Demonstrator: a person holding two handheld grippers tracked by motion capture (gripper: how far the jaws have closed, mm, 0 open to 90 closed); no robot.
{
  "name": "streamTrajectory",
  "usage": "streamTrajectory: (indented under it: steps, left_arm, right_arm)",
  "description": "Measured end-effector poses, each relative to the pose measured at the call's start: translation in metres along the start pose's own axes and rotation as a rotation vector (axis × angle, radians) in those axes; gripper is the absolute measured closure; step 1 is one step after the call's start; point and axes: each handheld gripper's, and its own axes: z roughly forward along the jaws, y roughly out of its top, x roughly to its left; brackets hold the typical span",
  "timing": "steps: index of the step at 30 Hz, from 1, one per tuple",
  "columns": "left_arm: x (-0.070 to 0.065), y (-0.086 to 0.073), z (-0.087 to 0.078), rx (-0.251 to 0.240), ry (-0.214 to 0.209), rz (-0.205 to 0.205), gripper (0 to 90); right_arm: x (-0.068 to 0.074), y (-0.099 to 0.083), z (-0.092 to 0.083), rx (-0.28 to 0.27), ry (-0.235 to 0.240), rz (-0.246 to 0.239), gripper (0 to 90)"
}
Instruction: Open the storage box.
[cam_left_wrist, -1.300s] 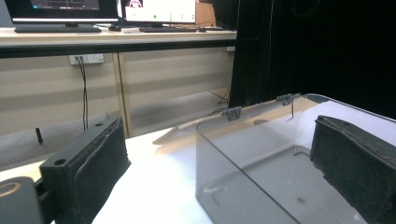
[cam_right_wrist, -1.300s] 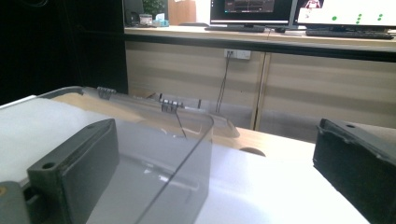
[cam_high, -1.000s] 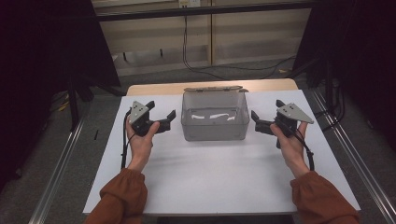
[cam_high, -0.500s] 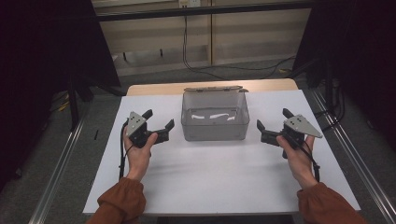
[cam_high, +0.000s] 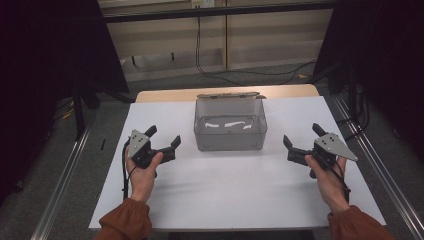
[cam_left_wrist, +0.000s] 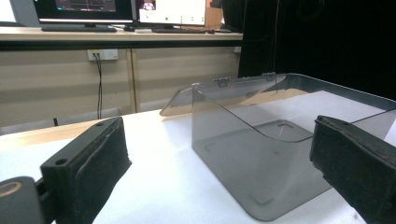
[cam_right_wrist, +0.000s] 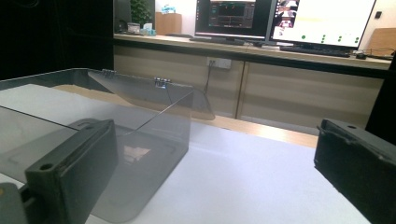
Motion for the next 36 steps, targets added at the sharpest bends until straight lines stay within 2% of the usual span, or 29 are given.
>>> streamTrajectory:
  steps: [3,13,18,24,28,31,36]
  left_arm:
    - [-0.001,-0.003,-0.007,0.003,0.008,0.007,4.1]
    - [0.0,-0.012,-0.031,0.003,0.042,-0.008,4.1]
    - [-0.001,-0.016,-0.04,0.001,0.06,-0.012,4.1]
    - [-0.003,-0.023,-0.049,0.023,0.058,-0.014,4.1]
    - [-0.007,-0.027,-0.054,0.023,0.087,0.011,4.1]
    - [-0.01,-0.031,-0.057,0.048,0.07,0.009,4.1]
    - [-0.015,-0.034,-0.065,0.06,0.073,0.017,4.1]
  right_arm:
    - [0.0,-0.001,-0.005,-0.003,-0.004,0.011,0.0]
    - [0.001,-0.004,-0.02,-0.009,-0.019,0.026,0.0]
    - [0.001,-0.008,-0.028,0.005,-0.03,0.026,0.0]
    - [-0.001,-0.011,-0.038,0.011,-0.042,0.036,0.0]
    - [-0.003,-0.016,-0.045,0.026,-0.052,0.032,0.0]
    - [-0.005,-0.019,-0.05,0.037,-0.065,0.04,0.0]
    - [-0.007,-0.026,-0.057,0.058,-0.081,0.043,0.0]
